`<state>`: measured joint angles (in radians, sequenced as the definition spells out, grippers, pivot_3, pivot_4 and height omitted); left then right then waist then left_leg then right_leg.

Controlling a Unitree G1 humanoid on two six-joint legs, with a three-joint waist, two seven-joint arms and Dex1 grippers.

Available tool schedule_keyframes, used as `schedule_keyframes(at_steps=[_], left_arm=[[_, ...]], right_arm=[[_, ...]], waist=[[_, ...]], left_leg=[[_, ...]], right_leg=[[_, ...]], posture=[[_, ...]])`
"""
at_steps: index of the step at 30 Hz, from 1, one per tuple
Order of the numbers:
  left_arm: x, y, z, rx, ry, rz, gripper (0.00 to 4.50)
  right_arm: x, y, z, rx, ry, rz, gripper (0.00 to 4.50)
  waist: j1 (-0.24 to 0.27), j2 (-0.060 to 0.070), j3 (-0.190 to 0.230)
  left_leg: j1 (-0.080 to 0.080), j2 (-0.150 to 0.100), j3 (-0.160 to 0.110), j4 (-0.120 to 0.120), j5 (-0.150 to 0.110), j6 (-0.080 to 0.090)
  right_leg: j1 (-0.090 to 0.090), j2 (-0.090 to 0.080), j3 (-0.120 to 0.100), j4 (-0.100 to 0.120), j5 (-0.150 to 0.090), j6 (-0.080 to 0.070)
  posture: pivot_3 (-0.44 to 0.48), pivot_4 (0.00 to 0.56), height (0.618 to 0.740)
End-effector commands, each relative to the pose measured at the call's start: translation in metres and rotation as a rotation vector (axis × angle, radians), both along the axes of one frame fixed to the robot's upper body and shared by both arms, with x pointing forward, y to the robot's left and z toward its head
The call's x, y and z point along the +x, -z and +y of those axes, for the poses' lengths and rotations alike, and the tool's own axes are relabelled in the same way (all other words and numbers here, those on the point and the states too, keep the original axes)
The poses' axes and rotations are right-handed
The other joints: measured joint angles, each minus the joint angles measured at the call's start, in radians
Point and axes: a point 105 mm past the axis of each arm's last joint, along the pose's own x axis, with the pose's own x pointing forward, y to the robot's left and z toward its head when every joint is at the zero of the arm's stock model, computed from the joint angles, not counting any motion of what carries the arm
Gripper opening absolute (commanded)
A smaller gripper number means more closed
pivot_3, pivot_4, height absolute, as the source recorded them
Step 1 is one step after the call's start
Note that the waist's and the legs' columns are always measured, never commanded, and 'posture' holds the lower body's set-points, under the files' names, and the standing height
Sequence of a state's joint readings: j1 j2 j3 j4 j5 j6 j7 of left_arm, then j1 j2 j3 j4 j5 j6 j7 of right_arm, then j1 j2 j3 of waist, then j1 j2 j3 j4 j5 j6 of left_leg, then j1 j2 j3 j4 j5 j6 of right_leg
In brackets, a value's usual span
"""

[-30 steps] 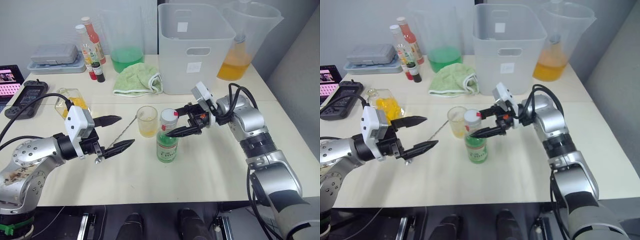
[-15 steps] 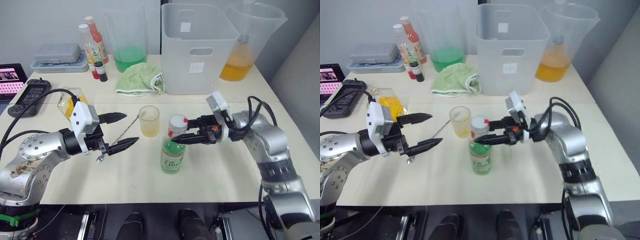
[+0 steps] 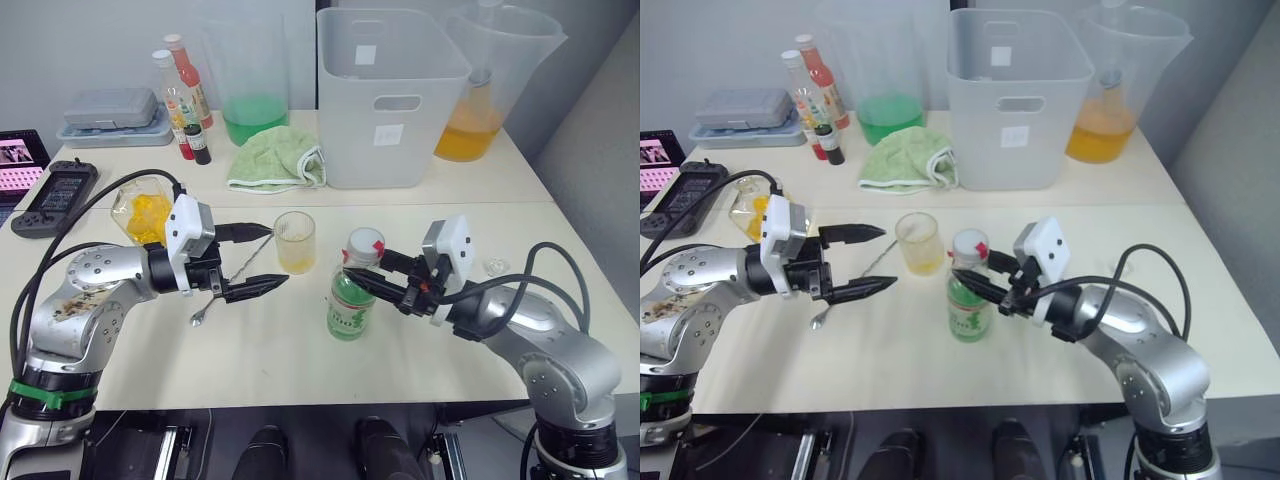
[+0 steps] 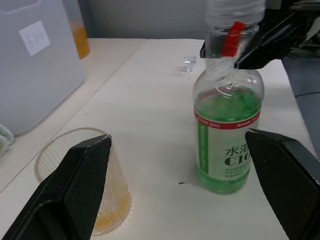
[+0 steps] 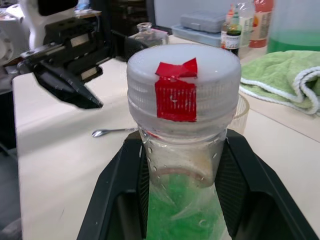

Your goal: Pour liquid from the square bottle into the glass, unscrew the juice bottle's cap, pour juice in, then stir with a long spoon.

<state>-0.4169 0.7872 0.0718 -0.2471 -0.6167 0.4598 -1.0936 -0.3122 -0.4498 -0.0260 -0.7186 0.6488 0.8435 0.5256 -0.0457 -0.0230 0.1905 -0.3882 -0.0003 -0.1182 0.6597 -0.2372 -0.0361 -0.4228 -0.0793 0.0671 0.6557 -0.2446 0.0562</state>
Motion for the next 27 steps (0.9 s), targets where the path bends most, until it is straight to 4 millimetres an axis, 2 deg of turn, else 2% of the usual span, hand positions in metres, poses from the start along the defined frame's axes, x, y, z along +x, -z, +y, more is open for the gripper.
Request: schedule_keyframes(at_steps=[1, 8, 12, 16, 18, 22, 24, 25, 27], left_arm=[[-0.002, -0.009, 0.001, 0.021, 0.027, -0.036, 4.50], [-0.002, -0.010, -0.001, 0.035, 0.057, -0.020, 4.50], [-0.002, -0.003, -0.001, 0.089, 0.038, 0.068, 4.50], [-0.003, -0.005, -0.004, 0.089, 0.042, 0.129, 4.50], [-0.004, -0.005, -0.005, 0.095, 0.053, 0.144, 4.50], [-0.002, -0.008, -0.009, 0.086, 0.054, 0.164, 4.50], [-0.002, -0.014, -0.015, 0.056, 0.070, 0.156, 4.50], [-0.002, -0.015, -0.018, 0.050, 0.081, 0.147, 4.50], [-0.005, -0.017, -0.021, 0.048, 0.107, 0.142, 4.50]], right_arm=[[-0.003, -0.019, 0.005, 0.028, 0.023, -0.075, 1.28], [0.007, -0.012, 0.011, -0.002, 0.027, -0.069, 1.28], [0.006, -0.005, 0.015, -0.025, -0.008, -0.048, 1.28], [0.003, -0.002, 0.017, -0.024, -0.042, -0.030, 1.28], [0.000, -0.003, 0.015, -0.022, -0.064, -0.023, 2.32], [0.000, -0.012, -0.001, 0.005, -0.070, -0.013, 3.60], [-0.004, -0.013, -0.020, -0.034, -0.082, -0.001, 4.31], [-0.007, -0.012, -0.028, -0.060, -0.089, 0.008, 4.49], [-0.012, -0.011, -0.041, -0.103, -0.095, 0.019, 4.49]], waist=[[0.000, 0.000, 0.000], [0.000, 0.000, 0.000], [-0.002, 0.000, 0.000], [-0.001, 0.000, 0.000], [-0.003, 0.000, 0.000], [0.000, 0.000, 0.000], [0.006, 0.000, 0.000], [0.010, 0.000, 0.000], [0.012, 0.000, 0.000]], left_leg=[[0.000, 0.000, 0.000, 0.000, 0.000, 0.000], [0.000, 0.000, 0.000, 0.000, 0.000, 0.000], [0.000, 0.001, 0.000, 0.000, 0.000, 0.000], [0.001, 0.001, 0.000, 0.000, 0.000, 0.000], [0.001, 0.001, 0.000, 0.000, 0.000, 0.000], [0.001, 0.002, 0.000, 0.000, 0.000, 0.000], [0.000, 0.001, 0.000, 0.000, 0.000, 0.000], [0.000, 0.001, 0.000, 0.000, 0.000, 0.000], [0.000, 0.001, 0.000, 0.000, 0.000, 0.000]], right_leg=[[0.000, 0.000, 0.000, 0.000, 0.000, 0.000], [0.000, 0.000, 0.000, 0.000, 0.000, 0.000], [0.000, 0.001, 0.000, 0.000, 0.000, 0.000], [0.001, 0.001, 0.000, 0.000, 0.000, 0.000], [0.001, 0.001, 0.000, 0.000, 0.000, 0.000], [0.000, 0.002, 0.000, 0.000, 0.000, 0.000], [0.001, 0.001, 0.000, -0.001, 0.000, 0.000], [0.001, 0.001, 0.000, -0.001, 0.000, 0.000], [0.002, 0.001, 0.000, -0.003, 0.000, 0.000]], posture=[[0.000, 0.150, 0.740], [0.000, 0.150, 0.740], [0.000, 0.150, 0.740], [0.000, 0.150, 0.740], [0.000, 0.150, 0.740], [0.000, 0.150, 0.740], [0.000, 0.150, 0.740], [0.000, 0.150, 0.740], [0.000, 0.150, 0.740]])
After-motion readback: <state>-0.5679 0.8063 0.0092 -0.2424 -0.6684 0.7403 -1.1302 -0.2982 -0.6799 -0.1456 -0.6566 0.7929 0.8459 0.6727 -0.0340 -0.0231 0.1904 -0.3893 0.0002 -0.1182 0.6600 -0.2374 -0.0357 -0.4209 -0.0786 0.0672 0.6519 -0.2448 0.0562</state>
